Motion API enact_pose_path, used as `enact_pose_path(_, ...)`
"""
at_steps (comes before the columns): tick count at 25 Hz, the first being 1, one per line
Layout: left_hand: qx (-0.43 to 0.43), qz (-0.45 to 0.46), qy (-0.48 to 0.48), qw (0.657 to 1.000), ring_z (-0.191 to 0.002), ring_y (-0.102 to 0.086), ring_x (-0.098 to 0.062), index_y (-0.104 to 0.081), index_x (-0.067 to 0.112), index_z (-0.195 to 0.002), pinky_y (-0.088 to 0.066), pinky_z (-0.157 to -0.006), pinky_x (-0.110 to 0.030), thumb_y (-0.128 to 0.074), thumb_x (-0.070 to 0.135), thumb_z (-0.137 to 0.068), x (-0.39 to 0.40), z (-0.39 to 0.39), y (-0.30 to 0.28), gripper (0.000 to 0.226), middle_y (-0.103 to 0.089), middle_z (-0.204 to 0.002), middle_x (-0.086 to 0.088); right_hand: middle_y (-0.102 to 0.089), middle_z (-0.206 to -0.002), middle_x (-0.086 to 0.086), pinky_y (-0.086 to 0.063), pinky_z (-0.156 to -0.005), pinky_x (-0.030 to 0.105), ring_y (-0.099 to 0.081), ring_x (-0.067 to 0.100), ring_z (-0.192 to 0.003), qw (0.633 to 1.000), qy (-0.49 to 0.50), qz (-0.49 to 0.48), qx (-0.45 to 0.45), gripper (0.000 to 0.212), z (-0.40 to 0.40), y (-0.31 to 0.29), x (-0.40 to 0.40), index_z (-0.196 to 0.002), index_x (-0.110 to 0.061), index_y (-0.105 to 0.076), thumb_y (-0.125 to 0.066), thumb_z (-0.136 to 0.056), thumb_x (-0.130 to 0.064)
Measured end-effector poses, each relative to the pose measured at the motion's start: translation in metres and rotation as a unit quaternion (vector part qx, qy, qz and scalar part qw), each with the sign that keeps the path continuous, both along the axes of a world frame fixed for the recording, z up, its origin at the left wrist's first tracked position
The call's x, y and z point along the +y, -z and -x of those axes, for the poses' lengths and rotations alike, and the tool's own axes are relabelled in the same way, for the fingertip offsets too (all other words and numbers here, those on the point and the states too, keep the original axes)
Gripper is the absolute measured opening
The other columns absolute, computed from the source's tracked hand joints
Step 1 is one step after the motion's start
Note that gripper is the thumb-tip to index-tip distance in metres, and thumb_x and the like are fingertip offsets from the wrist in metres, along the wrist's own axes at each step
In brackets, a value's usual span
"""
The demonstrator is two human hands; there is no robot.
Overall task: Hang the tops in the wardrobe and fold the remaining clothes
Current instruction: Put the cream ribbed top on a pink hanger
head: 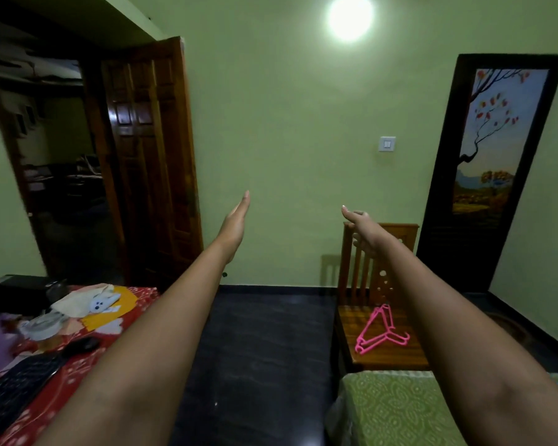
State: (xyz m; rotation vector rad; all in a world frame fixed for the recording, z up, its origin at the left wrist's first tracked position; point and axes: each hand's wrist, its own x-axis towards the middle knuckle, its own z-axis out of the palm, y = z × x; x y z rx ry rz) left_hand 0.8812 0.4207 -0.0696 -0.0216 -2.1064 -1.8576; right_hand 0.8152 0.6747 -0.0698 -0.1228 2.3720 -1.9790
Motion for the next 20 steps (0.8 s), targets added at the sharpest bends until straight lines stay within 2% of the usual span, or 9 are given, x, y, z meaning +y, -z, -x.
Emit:
enact_pose_path(2,0.000,-0.013,0.029,0.999,-0.145,-0.019,-0.016,-0.017,0.024,-0.152,-0.012,-0.115,-0.034,-0.026,0.061,-0.095,0.016,0.064,0.004,0.068,-0.023,-0.157,0.002,-0.028,-0.152,0.012,-0.032,-0.108,0.044,-0.031,0.033,-0.137,0.999,0.031,-0.011,0.006,0.080,0.040,0.005,0.023,-0.149,-0.016,-0.021,-0.050,-0.088,-0.060)
enact_pose_path(5,0.000,-0.013,0.101,0.995,-0.145,-0.021,-0.015,-0.020,0.023,-0.151,-0.012,-0.115,-0.033,-0.029,0.061,-0.095,0.056,0.158,0.005,0.068,-0.025,-0.156,0.002,-0.028,-0.153,0.013,-0.029,-0.111,0.053,-0.032,0.036,-0.137,0.995,0.099,0.013,0.005,0.093,0.093,0.009,0.068,-0.148,-0.023,-0.022,-0.056,-0.075,-0.070)
enact_pose_path(8,-0.009,0.007,0.194,0.981,-0.144,-0.022,-0.017,-0.023,0.025,-0.151,-0.013,-0.115,-0.035,-0.030,0.063,-0.094,0.112,0.244,0.000,0.069,-0.027,-0.156,0.002,-0.024,-0.155,0.012,-0.020,-0.114,0.044,-0.021,0.031,-0.143,0.977,0.202,0.063,0.022,0.080,0.127,0.013,0.119,-0.150,-0.017,-0.019,-0.053,-0.089,-0.056)
enact_pose_path(10,-0.004,0.013,0.258,0.966,-0.145,-0.021,-0.019,-0.022,0.024,-0.151,-0.012,-0.117,-0.038,-0.029,0.063,-0.095,0.152,0.290,-0.013,0.068,-0.026,-0.156,0.001,-0.024,-0.155,0.010,-0.018,-0.115,0.040,-0.019,0.027,-0.144,0.958,0.275,0.072,0.019,0.074,0.133,0.011,0.153,-0.148,-0.014,-0.022,-0.051,-0.092,-0.052)
enact_pose_path(13,0.007,0.000,0.363,0.932,-0.145,-0.019,-0.019,-0.021,0.018,-0.151,-0.012,-0.120,-0.037,-0.028,0.055,-0.099,0.224,0.333,-0.030,0.065,-0.023,-0.157,-0.002,-0.027,-0.154,0.011,-0.020,-0.114,0.039,-0.024,0.026,-0.142,0.912,0.402,0.076,0.034,0.069,0.113,0.007,0.204,-0.145,-0.011,-0.027,-0.050,-0.093,-0.051)
enact_pose_path(17,-0.001,0.010,0.500,0.866,-0.145,-0.020,-0.019,-0.019,0.018,-0.151,-0.013,-0.117,-0.034,-0.026,0.055,-0.099,0.315,0.335,-0.012,0.065,-0.023,-0.157,-0.002,-0.025,-0.155,0.011,-0.021,-0.116,0.039,-0.023,0.027,-0.143,0.840,0.538,0.067,0.020,0.071,0.050,0.021,0.243,-0.148,-0.009,-0.024,-0.049,-0.095,-0.048)
enact_pose_path(20,-0.016,0.047,0.552,0.832,-0.145,-0.018,-0.022,-0.019,0.024,-0.151,-0.012,-0.119,-0.044,-0.027,0.067,-0.092,0.375,0.323,0.009,0.074,-0.020,-0.158,-0.005,-0.020,-0.157,0.010,-0.018,-0.118,0.043,-0.018,0.028,-0.145,0.805,0.591,0.052,-0.013,0.073,-0.001,0.032,0.261,-0.151,-0.012,-0.021,-0.046,-0.095,-0.051)
